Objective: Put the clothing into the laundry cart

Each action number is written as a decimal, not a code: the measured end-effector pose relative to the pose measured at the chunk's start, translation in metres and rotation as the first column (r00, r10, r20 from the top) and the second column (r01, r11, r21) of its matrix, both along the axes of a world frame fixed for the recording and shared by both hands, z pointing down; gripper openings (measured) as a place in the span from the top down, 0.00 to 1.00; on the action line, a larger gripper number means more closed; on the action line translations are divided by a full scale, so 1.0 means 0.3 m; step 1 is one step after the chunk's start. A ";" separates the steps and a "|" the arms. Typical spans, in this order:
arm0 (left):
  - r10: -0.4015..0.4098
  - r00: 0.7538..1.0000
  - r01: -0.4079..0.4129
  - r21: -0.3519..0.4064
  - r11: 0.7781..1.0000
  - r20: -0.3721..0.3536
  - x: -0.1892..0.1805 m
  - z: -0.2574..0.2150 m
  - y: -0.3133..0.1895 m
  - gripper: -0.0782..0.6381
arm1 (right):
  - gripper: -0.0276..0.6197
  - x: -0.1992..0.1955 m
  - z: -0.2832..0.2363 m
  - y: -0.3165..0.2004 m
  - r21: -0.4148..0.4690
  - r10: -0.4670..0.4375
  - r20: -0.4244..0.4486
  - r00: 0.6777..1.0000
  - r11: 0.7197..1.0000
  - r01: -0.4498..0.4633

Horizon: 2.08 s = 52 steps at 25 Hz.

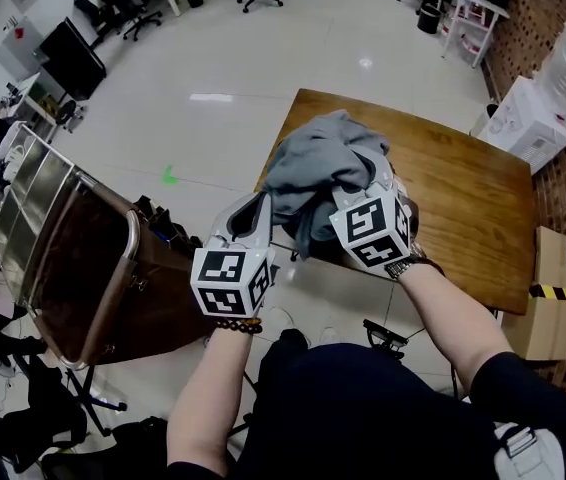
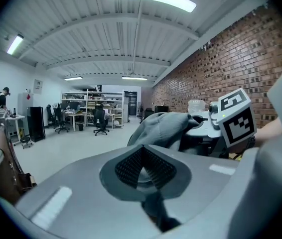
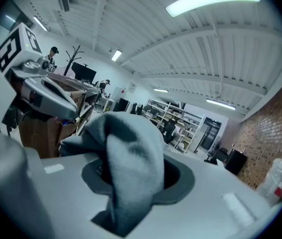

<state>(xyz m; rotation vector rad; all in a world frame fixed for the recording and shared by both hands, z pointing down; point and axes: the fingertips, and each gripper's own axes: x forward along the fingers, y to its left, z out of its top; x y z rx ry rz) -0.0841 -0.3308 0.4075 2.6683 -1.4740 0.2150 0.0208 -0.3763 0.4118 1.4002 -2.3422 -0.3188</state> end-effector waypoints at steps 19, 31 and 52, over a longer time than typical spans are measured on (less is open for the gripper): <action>-0.277 0.961 0.276 0.158 0.948 -0.013 -0.138 -0.109 0.349 0.89 | 0.72 -0.167 -0.342 0.319 0.295 -0.346 0.110 0.932 0.907 0.302; -0.416 0.909 0.413 0.219 0.884 -0.034 -0.465 -0.221 0.676 0.89 | 0.72 -0.516 -0.482 0.592 0.351 -0.479 0.092 0.873 0.836 0.422; -0.511 0.857 0.509 0.259 0.821 -0.066 -0.882 -0.310 1.105 0.89 | 0.72 -0.979 -0.630 0.914 0.366 -0.536 0.042 0.843 0.793 0.486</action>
